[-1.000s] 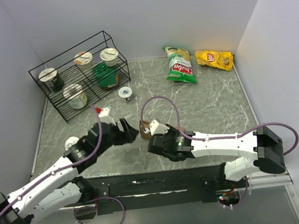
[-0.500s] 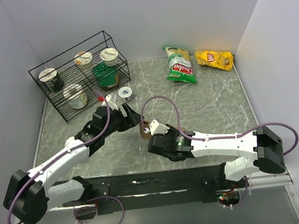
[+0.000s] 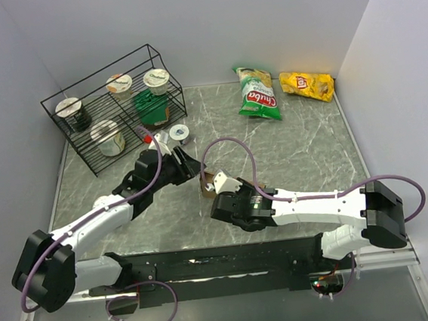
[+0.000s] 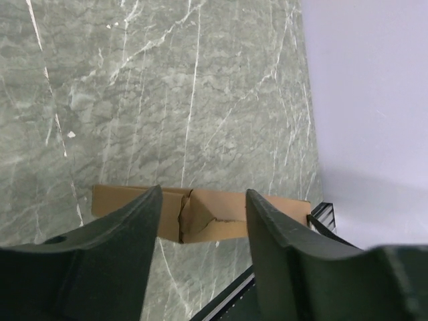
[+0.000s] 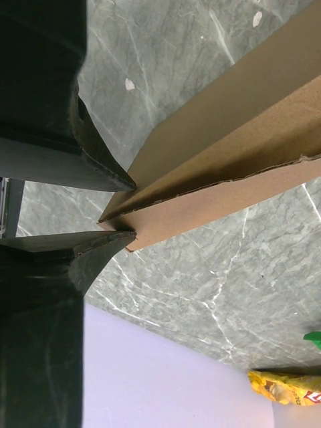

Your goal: Fold the paper box

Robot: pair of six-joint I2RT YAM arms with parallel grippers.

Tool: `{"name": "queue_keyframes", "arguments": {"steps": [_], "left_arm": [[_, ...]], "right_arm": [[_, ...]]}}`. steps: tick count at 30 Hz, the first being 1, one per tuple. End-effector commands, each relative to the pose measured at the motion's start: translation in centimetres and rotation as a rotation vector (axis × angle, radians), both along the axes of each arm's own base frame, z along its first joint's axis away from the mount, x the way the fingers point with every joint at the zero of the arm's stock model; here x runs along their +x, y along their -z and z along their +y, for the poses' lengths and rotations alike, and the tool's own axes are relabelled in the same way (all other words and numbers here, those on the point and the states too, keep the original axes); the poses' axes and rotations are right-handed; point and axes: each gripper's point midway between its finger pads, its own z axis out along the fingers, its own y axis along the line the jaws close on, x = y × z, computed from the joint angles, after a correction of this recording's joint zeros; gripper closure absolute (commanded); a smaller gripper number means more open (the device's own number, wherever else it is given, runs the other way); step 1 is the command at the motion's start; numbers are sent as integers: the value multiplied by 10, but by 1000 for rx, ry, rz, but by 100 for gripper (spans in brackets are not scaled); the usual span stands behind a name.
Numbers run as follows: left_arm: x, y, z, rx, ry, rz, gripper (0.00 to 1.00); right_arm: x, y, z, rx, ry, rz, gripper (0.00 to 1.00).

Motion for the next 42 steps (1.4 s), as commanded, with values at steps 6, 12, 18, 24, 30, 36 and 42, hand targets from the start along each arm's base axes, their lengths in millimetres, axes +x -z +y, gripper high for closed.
{"name": "queue_keyframes", "arguments": {"steps": [6,12,18,24,30,36,42], "left_arm": [[-4,13,-5,-39,25,22,49],[-8,21,-7,-34,49,40,59],[-17,39,-5,-25,60,74,72],[-24,60,3,19,52,109,77],[-28,76,14,102,35,128,79],[-29,89,31,235,-11,131,79],[-32,95,30,310,-4,132,79]], "right_arm": [[-16,23,8,44,10,124,64],[-16,23,8,41,10,123,64],[-15,23,8,44,15,125,64],[-15,22,8,45,15,120,64],[-15,22,8,43,17,123,64],[-15,23,8,42,16,123,64],[-16,24,8,37,11,128,64]]}}
